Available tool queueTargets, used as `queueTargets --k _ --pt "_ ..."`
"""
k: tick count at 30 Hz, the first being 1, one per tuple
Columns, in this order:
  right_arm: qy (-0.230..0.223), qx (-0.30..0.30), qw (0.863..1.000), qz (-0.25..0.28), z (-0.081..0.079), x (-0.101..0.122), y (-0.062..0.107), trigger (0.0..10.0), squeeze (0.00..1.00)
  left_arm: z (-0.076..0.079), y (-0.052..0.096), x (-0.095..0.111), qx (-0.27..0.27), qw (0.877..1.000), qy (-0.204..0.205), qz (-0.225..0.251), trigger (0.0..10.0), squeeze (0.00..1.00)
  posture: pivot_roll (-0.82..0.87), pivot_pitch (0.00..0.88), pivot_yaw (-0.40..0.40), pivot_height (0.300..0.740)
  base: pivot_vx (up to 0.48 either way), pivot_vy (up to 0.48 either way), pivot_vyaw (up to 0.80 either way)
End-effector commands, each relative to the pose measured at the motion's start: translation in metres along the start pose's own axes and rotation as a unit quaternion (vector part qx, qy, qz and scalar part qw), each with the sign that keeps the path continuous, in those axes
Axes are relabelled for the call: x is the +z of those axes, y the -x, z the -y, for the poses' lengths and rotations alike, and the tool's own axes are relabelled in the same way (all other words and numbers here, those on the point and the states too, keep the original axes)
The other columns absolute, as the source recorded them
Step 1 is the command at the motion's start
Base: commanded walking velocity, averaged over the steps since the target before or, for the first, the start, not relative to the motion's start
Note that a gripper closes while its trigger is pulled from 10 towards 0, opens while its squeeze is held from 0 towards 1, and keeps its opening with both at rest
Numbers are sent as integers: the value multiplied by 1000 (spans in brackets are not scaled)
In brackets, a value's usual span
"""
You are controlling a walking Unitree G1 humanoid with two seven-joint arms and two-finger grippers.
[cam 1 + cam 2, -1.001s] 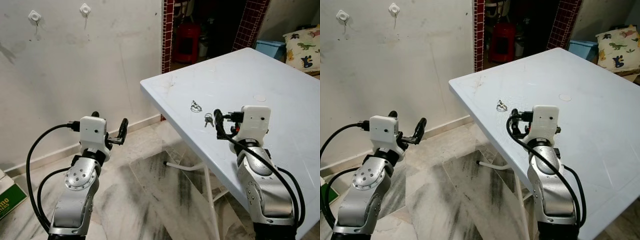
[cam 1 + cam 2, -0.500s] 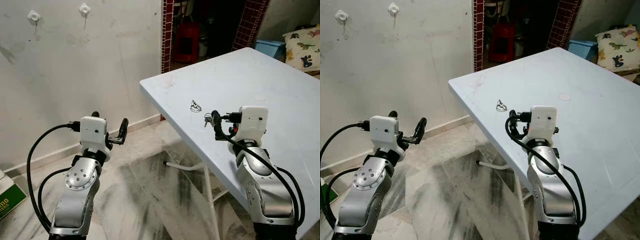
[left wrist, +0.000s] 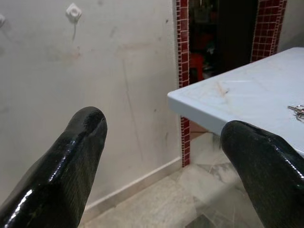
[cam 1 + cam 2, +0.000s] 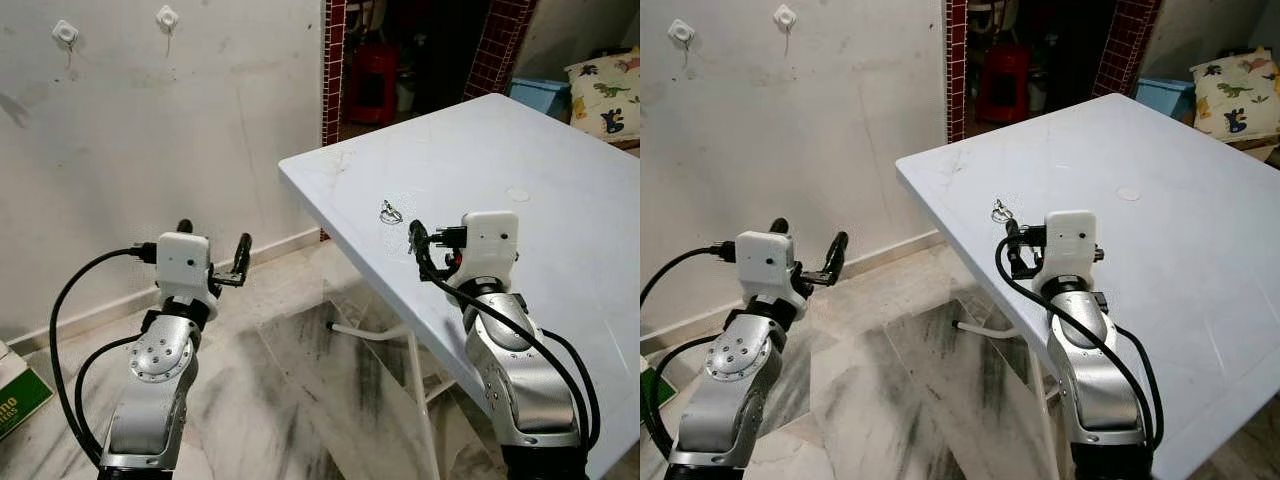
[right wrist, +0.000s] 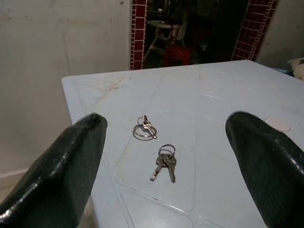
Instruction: Hang keys on a hook
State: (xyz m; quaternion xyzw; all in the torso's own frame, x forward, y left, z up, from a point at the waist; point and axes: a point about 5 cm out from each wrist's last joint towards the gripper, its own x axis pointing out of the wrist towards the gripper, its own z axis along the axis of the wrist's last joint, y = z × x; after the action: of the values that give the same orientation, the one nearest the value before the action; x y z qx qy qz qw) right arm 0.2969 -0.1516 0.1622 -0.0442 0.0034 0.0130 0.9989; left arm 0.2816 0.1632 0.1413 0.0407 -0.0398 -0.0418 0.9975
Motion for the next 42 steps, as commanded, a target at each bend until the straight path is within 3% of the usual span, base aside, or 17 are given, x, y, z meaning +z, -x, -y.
queueTargets --k 1,5,12,16,31,32,33,34,35,36,37,39,41,42 --pt "2 -5 1000 -24 1 -5 0 10000 0 -3 2 -4 2 1000 4 -11 10000 0 -58 0 15 740 0 0 0" --pt "-28 8 999 -24 1 -7 2 10000 0 -1 2 -3 -9 1000 7 -9 10000 0 -57 0 15 740 0 0 0" --pt "-36 14 999 -27 0 -7 2 10000 0 1 1 -3 -14 1000 10 -5 10000 0 -59 0 15 740 0 0 -114" --pt "-34 13 999 -24 0 -7 2 10000 0 1 1 -3 -14 1000 10 -5 10000 0 -59 0 14 740 0 0 -800" --pt "-31 16 999 -19 0 -7 3 10000 0 3 2 -3 -20 1000 11 -5 10000 0 -59 0 15 740 0 0 0" --pt "-31 15 999 -17 0 -7 3 10000 43 3 2 -3 -20 1000 11 -5 10000 0 -59 0 15 740 0 0 0" --pt "-34 16 999 -14 0 -6 3 10000 447 3 2 -3 -20 1000 11 -6 10000 0 -59 0 15 740 0 0 0" --pt "-26 16 999 -12 -1 -6 3 8157 431 3 2 -3 -20 1000 11 -6 10000 0 -60 0 14 740 0 0 0" --pt "-20 16 1000 -12 -1 -5 3 4824 0 3 2 -3 -20 1000 11 -6 10000 0 -60 0 14 740 0 0 0" --pt "-16 18 1000 -10 -1 -5 4 4824 0 3 2 -3 -20 1000 10 -6 10000 0 -60 0 14 740 0 0 0" --pt "-22 20 1000 -1 -2 -3 4 0 0 3 2 -3 -21 1000 10 -7 10000 0 -60 0 14 740 0 0 0" --pt "-23 20 1000 -3 -2 -4 4 0 0 3 2 -4 -21 1000 10 -7 10000 0 -60 0 14 740 0 0 0" --pt "-24 21 999 -6 -2 -5 4 4000 0 3 2 -4 -21 1000 9 -7 10000 0 -59 0 13 740 0 0 0" --pt "-24 21 999 -6 -2 -5 4 4000 0 3 2 -4 -20 1000 9 -8 10000 0 -59 0 13 740 0 0 0"
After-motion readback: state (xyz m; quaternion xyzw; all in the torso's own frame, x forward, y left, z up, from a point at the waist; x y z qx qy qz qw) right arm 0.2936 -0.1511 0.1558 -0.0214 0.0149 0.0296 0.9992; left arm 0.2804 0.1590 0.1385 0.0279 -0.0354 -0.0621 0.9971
